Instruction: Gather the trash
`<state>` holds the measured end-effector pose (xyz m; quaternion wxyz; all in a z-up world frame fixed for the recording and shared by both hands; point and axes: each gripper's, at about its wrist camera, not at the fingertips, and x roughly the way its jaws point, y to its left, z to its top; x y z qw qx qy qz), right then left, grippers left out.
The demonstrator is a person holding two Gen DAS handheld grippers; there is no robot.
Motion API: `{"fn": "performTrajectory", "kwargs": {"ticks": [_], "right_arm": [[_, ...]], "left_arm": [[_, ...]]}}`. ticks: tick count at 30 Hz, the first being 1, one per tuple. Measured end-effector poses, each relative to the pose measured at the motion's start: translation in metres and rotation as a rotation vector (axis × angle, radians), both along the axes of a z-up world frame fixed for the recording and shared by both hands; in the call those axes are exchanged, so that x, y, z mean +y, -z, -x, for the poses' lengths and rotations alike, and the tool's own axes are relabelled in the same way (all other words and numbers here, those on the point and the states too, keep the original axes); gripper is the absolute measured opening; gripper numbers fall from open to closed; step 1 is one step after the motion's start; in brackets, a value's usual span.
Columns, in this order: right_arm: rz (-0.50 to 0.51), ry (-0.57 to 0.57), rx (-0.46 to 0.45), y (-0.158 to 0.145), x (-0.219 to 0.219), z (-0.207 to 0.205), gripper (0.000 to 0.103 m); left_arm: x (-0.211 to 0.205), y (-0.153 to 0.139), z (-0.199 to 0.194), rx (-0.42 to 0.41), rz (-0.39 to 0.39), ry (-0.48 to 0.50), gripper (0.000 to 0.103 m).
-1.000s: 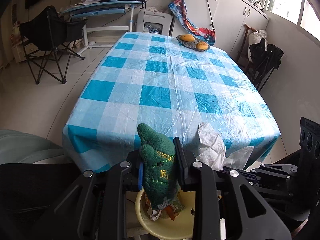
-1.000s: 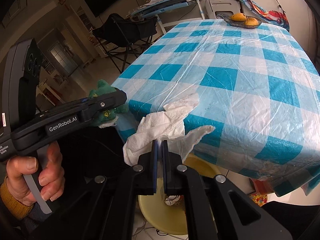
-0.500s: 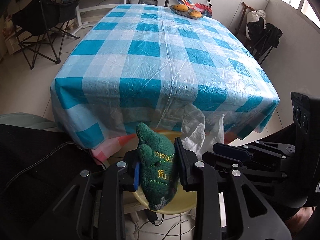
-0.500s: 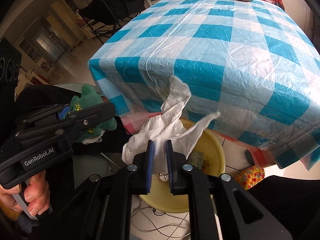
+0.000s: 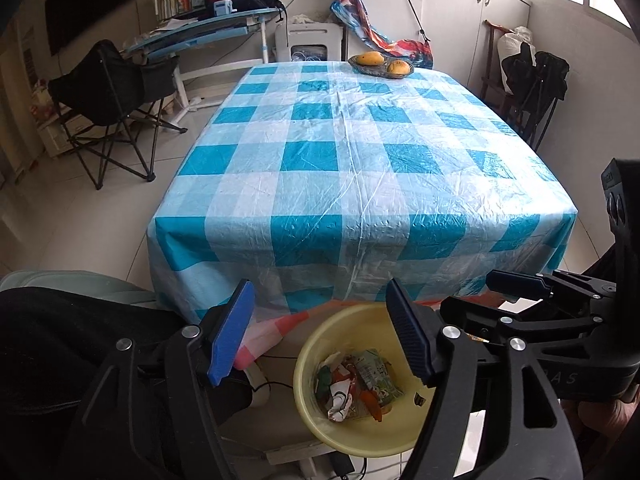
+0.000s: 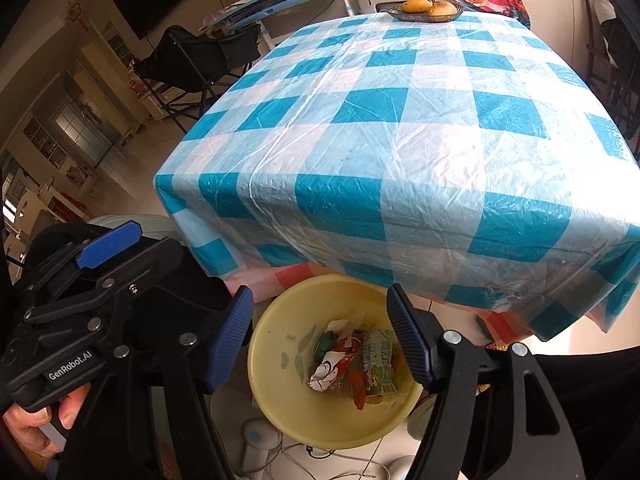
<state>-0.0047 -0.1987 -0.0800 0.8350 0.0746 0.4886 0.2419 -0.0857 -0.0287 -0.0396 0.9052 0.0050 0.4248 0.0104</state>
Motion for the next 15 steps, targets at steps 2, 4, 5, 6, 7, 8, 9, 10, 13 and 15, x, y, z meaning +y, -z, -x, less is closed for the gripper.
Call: {"fn": "performTrajectory", "kwargs": {"ticks": [2,4,5,6,7,8,9,10,13,15], "right_arm": [[-0.01,0.015,-0.02,-0.003,-0.002,-0.001,0.07],[-0.017,0.027,-0.037,-0.006,-0.004,0.0,0.071],[-0.018,0.033,-0.044,-0.007,-0.005,0.0,0.072],[-0.019,0.04,-0.051,-0.008,-0.005,-0.001,0.072],[-0.02,0.046,-0.056,-0.009,-0.006,-0.001,0.073],[-0.021,0.053,-0.061,-0.01,-0.008,-0.001,0.074],[-0.021,0.06,-0.066,-0.011,-0.009,-0.001,0.074],[-0.02,0.067,-0.071,-0.011,-0.01,-0.002,0.075],[-0.022,0.085,-0.089,-0.014,-0.013,-0.003,0.078],[-0.015,0.093,-0.102,-0.015,-0.013,-0.002,0.08]], "left_arm": [[0.0,-0.003,0.001,-0.013,-0.006,0.0,0.068],[-0.001,-0.005,0.001,-0.027,-0.014,0.0,0.069],[-0.001,-0.006,0.002,-0.034,-0.016,-0.001,0.07],[-0.002,-0.006,0.002,-0.041,-0.018,-0.001,0.07],[-0.002,-0.007,0.003,-0.046,-0.019,-0.002,0.072],[-0.002,-0.008,0.003,-0.052,-0.019,-0.004,0.073],[-0.001,-0.008,0.003,-0.059,-0.018,-0.007,0.074],[-0.001,-0.009,0.004,-0.065,-0.018,-0.011,0.077],[-0.001,-0.01,0.003,-0.079,-0.017,-0.02,0.08],[0.0,-0.011,0.004,-0.083,-0.013,-0.021,0.081]]}}
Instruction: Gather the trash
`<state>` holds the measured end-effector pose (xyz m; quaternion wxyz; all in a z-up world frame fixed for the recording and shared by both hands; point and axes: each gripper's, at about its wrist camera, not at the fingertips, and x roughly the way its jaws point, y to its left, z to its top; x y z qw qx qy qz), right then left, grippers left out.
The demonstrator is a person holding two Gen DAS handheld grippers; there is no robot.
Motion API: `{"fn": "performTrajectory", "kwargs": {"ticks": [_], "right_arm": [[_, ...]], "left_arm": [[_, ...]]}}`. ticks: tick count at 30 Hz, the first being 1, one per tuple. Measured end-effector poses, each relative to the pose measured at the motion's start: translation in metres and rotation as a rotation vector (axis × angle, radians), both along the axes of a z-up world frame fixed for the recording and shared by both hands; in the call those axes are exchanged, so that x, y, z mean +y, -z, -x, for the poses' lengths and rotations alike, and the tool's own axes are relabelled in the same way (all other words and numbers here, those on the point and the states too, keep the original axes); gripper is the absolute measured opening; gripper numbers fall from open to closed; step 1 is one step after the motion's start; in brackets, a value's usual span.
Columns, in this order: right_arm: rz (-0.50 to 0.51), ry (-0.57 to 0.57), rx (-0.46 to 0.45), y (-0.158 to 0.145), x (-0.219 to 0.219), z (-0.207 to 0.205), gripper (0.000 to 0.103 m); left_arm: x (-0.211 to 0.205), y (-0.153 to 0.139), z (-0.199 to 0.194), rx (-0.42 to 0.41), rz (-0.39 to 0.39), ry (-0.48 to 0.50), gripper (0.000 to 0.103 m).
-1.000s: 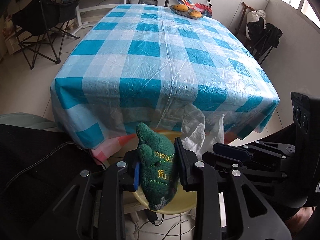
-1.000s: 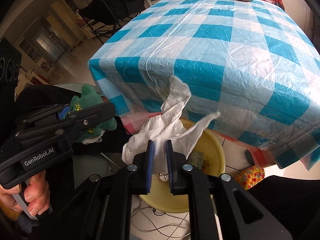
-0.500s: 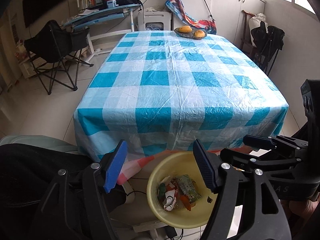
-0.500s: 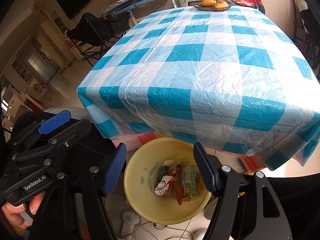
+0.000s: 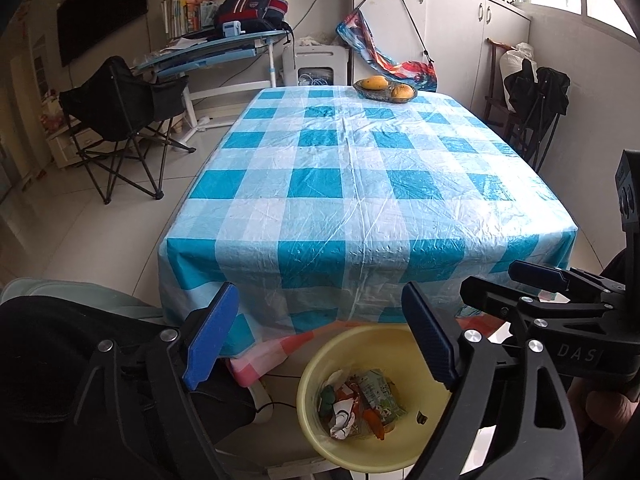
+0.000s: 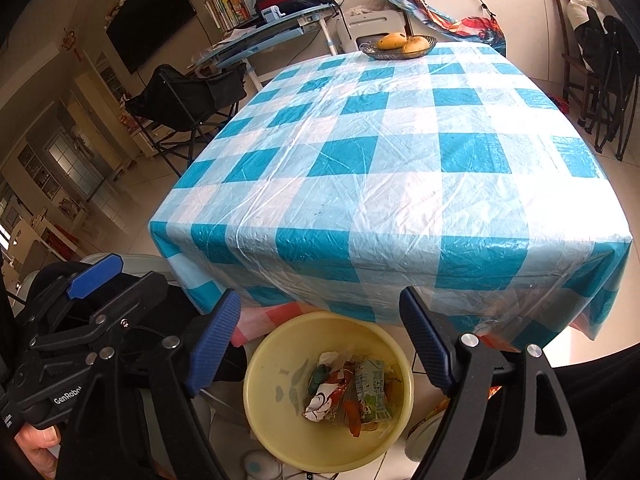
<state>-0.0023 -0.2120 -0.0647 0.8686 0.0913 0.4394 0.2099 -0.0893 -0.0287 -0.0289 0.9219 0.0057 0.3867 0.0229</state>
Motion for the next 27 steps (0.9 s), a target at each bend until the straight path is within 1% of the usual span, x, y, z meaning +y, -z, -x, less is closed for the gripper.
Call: {"fn": "performTrajectory", "kwargs": {"ticks": [7,13,19,27], "right_arm": [[0.045,0.021,-0.05,-0.004,0.004,0.002,0.085],[0.083,0.03,-0.089,-0.006,0.007,0.003,0.088],[0.109,0.044,-0.131,-0.01,0.007,0.005,0.088],[0.125,0.055,-0.16,-0.013,0.008,0.006,0.089]], "left_arm": [[0.005,0.0,-0.001,0.008,0.021,-0.005,0.082],[0.008,-0.001,-0.001,0.013,0.029,-0.014,0.083],[0.012,-0.004,0.001,-0.002,0.034,-0.031,0.085],[0.016,-0.007,0.002,-0.02,0.033,-0.045,0.087]]}}
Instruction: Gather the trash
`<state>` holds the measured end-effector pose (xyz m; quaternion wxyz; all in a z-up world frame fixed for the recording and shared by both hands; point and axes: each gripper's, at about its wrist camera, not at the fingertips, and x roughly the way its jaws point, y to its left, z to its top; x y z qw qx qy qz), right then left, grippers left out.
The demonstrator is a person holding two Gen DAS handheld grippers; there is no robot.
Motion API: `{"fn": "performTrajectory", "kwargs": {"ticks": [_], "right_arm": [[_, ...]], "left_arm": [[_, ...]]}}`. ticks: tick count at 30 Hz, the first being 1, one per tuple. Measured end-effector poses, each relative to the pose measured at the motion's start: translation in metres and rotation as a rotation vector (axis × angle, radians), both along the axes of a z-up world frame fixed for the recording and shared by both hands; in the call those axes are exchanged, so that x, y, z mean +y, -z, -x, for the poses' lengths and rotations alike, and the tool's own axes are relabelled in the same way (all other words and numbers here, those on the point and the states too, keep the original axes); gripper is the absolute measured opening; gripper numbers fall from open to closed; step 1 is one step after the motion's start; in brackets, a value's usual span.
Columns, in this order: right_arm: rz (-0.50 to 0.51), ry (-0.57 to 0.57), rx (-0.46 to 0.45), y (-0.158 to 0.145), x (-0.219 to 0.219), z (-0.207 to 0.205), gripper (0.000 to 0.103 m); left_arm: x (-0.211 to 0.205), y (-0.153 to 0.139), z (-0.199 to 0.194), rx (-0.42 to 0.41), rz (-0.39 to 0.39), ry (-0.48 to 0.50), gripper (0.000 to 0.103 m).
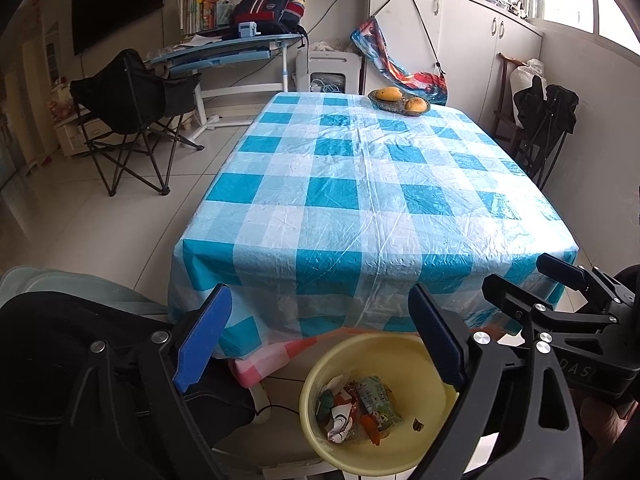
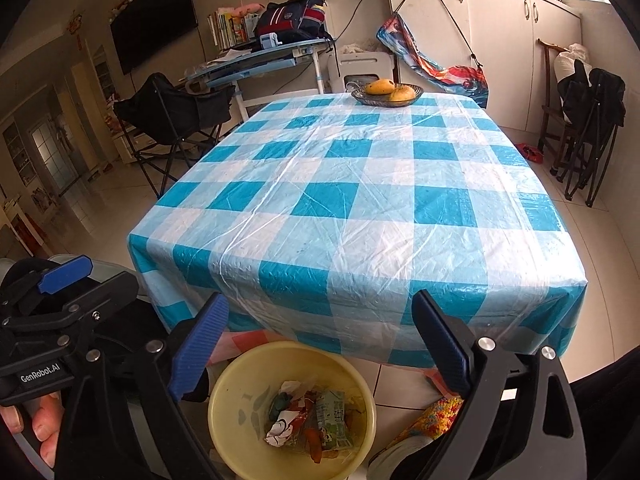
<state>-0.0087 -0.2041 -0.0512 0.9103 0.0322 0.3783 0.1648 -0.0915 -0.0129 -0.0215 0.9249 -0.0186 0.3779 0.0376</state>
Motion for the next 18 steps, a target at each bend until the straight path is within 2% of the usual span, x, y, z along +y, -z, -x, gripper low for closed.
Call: {"fn": "performTrajectory", "kwargs": {"ticks": [18], "right_arm": [[0.007,0.016,-0.034,-0.0038,-0.0007,0.0004,0.092]], "left_arm": [[0.001,-0.0023,0.0004,-0.023,-0.014,-0.018,0.09]]}}
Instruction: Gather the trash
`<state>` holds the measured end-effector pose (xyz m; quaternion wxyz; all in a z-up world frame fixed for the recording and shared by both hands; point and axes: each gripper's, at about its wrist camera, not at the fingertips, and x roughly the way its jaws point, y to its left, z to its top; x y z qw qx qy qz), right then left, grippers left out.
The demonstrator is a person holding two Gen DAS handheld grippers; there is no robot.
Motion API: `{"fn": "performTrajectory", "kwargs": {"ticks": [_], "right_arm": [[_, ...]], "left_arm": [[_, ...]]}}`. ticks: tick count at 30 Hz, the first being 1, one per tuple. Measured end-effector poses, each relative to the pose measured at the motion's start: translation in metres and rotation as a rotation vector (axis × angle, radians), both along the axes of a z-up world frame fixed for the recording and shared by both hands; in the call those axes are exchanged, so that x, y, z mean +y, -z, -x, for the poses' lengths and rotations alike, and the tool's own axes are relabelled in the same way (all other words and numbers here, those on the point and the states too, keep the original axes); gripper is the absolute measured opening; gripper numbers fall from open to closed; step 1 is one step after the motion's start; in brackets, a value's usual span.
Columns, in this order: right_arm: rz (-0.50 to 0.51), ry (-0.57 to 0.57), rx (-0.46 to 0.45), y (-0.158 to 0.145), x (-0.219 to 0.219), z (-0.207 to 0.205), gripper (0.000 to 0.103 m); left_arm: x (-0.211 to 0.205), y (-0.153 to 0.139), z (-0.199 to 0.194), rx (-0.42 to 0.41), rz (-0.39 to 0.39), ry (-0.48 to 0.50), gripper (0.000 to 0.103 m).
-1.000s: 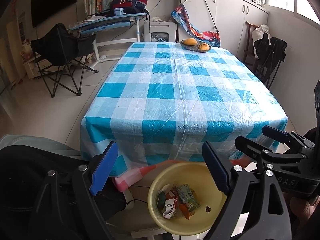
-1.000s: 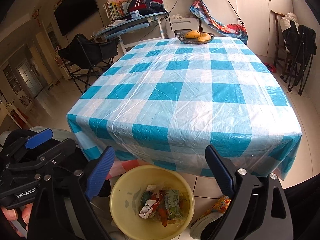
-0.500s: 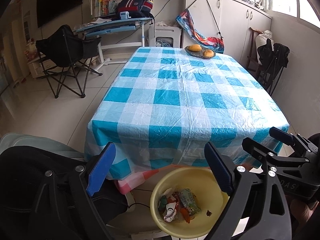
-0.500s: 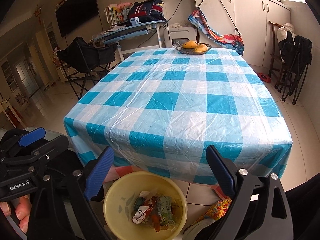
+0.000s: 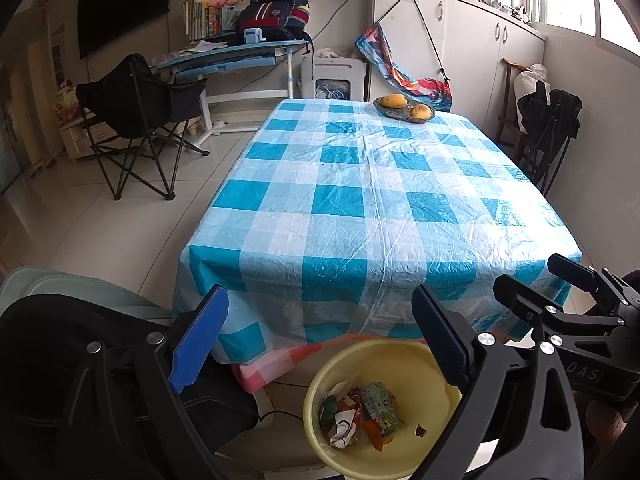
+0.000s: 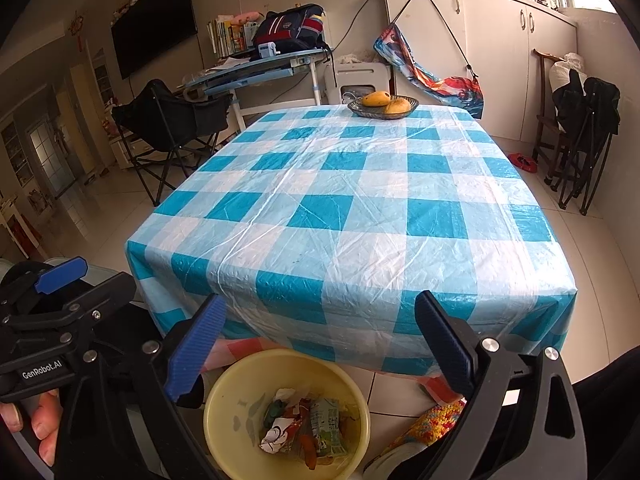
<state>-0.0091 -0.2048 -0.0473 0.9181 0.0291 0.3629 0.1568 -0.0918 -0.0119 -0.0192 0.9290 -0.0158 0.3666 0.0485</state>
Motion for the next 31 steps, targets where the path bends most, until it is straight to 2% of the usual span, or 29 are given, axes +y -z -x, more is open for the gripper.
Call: {"fn": "performTrajectory", "kwargs": {"ticks": [4,11,16,19,21,25,31], "right_arm": [[0.0,0.0,0.002,0.0,0.0,0.0,0.092],[-0.005,-0.003,0.001,-0.001,0.001,0.0,0.092],[0.003,-0.004,0.004,-0.001,0.002,0.0,0.092],[0.015,-0.004,0.005,0.001,0.004,-0.001,0.092],[0.023,-0.002,0.005,0.002,0.005,-0.002,0.092],[0.038,-0.001,0.004,0.004,0.007,-0.003,0.092],[0.05,0.0,0.012,0.009,0.008,-0.004,0.092]], "left_arm": [[-0.004,-0.001,-0.003,0.004,-0.057,-0.007,0.096],[-0.003,-0.002,-0.004,-0.001,-0.053,-0.006,0.096],[0.004,-0.006,0.002,-0.08,-0.016,-0.02,0.096],[0.003,-0.011,0.004,-0.097,-0.04,-0.007,0.096],[0.005,-0.011,0.002,-0.083,-0.03,-0.004,0.096],[0.011,-0.004,-0.009,-0.001,0.02,-0.01,0.096],[0.018,0.002,-0.013,0.026,0.047,-0.027,0.096]]}}
